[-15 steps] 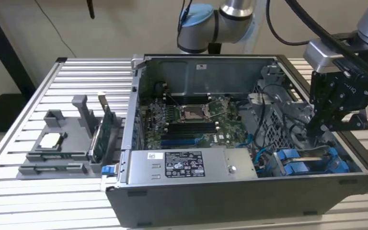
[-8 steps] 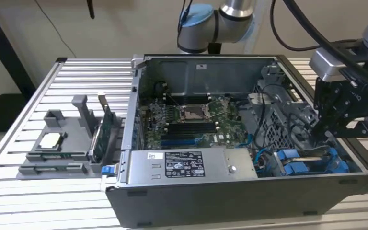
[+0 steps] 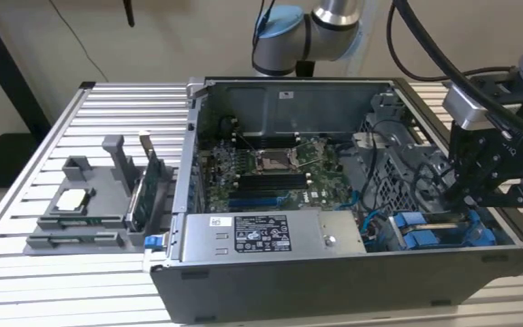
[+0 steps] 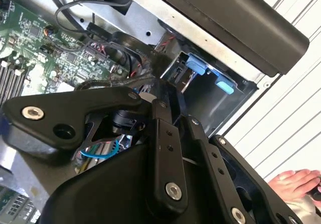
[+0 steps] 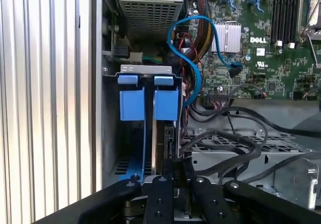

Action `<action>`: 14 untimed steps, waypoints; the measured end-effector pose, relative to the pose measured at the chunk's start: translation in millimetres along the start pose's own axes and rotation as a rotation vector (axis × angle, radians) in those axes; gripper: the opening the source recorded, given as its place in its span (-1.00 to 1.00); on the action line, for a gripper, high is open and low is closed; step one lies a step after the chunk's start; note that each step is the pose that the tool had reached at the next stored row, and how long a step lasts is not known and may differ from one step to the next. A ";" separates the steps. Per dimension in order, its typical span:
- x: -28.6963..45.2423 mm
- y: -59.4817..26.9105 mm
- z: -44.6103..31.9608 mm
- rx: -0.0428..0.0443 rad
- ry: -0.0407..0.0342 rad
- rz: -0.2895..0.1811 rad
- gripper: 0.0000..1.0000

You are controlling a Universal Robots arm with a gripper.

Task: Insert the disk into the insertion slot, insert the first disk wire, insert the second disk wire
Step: 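Insert the first disk wire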

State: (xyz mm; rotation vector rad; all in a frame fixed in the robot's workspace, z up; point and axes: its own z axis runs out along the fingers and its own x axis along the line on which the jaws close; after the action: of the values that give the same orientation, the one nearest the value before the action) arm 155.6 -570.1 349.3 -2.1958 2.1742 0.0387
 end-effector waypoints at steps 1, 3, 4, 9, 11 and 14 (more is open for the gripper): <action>0.5 -0.2 1.2 0.0000 0.0002 0.000 -0.62; 1.0 -0.8 3.8 0.0000 0.0002 0.000 -0.62; 1.1 -1.2 4.9 0.0000 0.0002 0.000 -0.62; 1.3 -2.8 7.1 0.0000 0.0003 0.000 -0.62; 1.3 -3.2 8.1 0.0000 0.0001 0.000 -0.62; 1.4 -3.9 9.4 0.0001 0.0005 0.000 -0.62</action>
State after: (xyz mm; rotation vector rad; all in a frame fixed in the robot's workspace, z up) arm 159.6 -571.0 339.9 -2.1957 2.1748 0.0381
